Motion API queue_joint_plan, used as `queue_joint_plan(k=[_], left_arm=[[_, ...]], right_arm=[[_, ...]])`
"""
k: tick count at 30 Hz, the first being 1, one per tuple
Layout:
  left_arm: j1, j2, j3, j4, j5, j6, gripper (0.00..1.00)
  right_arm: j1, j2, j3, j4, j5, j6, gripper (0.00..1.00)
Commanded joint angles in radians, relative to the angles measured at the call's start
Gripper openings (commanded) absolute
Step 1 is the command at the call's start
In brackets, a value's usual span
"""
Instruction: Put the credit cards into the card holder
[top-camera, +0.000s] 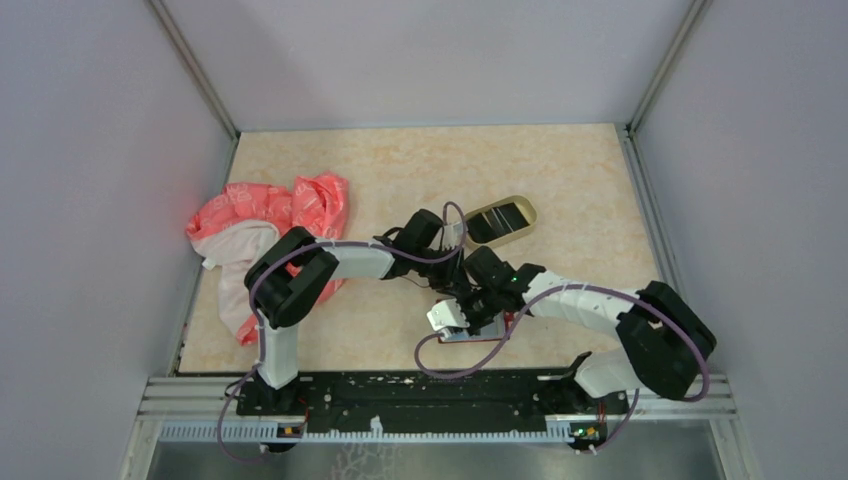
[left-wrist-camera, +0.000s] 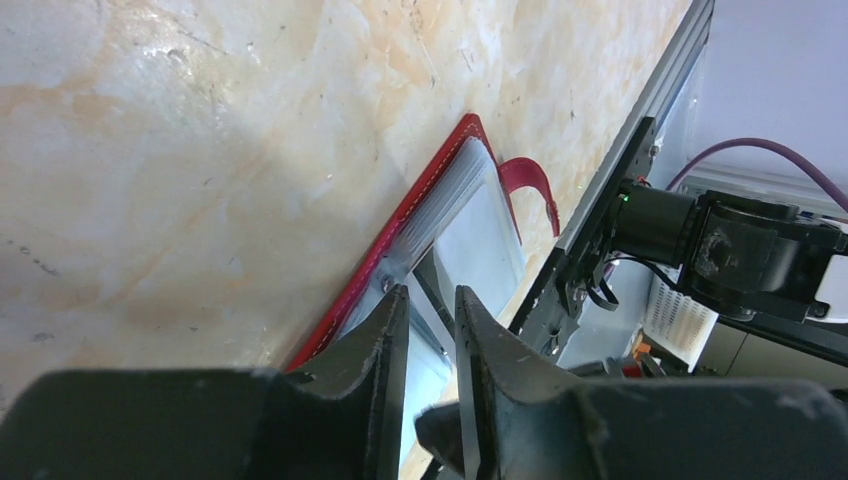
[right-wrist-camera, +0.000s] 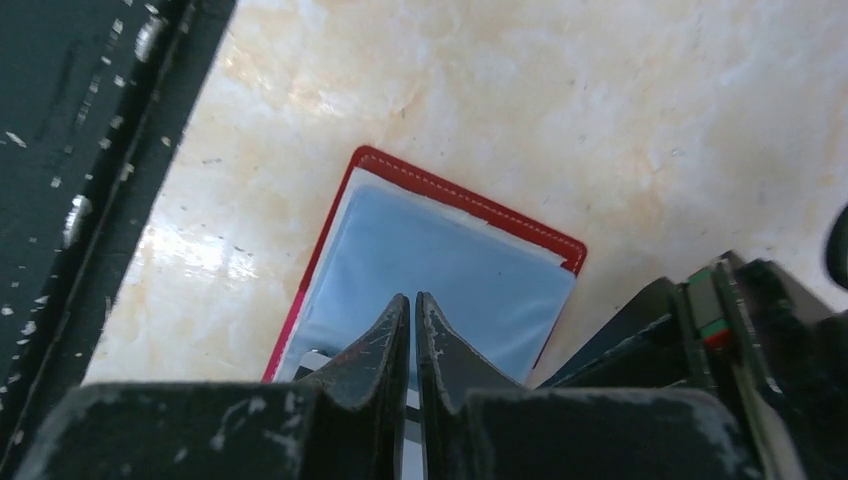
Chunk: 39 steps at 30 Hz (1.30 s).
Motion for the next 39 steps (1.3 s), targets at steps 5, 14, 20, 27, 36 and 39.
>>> queue_joint_plan(k=[5, 14, 20, 27, 36, 39], left_arm=[[0.002, -0.007, -0.030, 0.027, -0.023, -0.004, 0.24], [0.016, 0.008, -0.064, 0.029, -0.026, 0.007, 0.21], [0.027, 0.011, -0.066, 0.030, -0.027, 0.015, 0.20], [0.027, -0.074, -0.077, 0.088, -0.039, 0.018, 0.25], [0.024, -0.526, -0.425, 0.440, -0.253, 0.050, 0.35], [0.024, -0.674, -0.610, 0.612, -0.333, 0.032, 0.57]], right_arm=[[0.029, 0.075, 0.026, 0.000, 0.156, -0.006, 0.06], [0.008, 0.092, 0.079, -0.190, 0.181, -0.086, 0.05], [-0.067, 0.055, 0.091, -0.262, 0.137, -0.126, 0.05], [-0.136, 0.005, 0.116, -0.292, -0.003, -0.112, 0.08], [-0.345, -0.154, 0.112, -0.256, -0.193, -0.015, 0.33], [-0.402, -0.124, 0.110, -0.251, -0.139, -0.004, 0.36]])
